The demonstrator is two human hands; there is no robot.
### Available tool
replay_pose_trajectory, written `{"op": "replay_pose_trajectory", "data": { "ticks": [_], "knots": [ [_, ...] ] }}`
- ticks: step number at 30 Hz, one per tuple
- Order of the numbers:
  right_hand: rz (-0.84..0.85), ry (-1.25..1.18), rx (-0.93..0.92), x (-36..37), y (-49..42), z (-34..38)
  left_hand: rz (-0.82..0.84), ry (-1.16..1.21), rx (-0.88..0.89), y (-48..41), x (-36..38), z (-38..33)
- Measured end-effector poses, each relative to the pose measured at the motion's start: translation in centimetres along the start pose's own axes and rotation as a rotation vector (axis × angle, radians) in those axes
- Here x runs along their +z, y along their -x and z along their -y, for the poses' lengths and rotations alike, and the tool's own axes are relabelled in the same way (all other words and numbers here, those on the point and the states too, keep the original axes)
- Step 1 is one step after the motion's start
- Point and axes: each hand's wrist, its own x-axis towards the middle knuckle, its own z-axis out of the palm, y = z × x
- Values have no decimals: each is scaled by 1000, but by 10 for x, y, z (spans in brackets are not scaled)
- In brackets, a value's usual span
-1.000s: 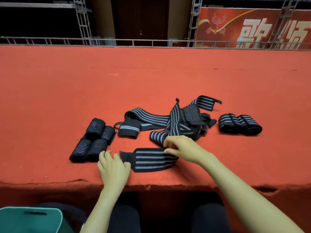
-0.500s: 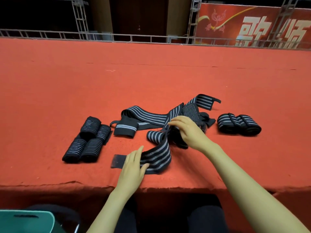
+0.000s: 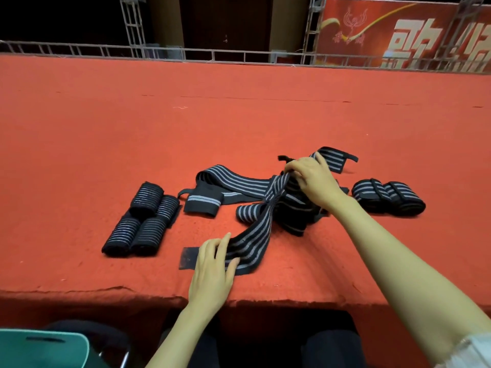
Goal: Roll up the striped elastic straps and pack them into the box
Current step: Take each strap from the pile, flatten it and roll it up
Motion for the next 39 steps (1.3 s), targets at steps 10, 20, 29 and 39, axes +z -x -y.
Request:
{"op": "replay_pose_trajectory", "data": {
  "ticks": [10,20,29,39],
  "knots": [
    [131,354,265,-75,67,-20,106,-41,-15,-7,1,2],
    [561,302,431,-33,122,-58,359,-122,50,-28,-8,-3],
    [439,-219,406,13,160,-12,495,-80,133,-29,6,-16],
    [447,-153,458,9,176,5,487,-61,222,-32,-5,-6]
  ]
}}
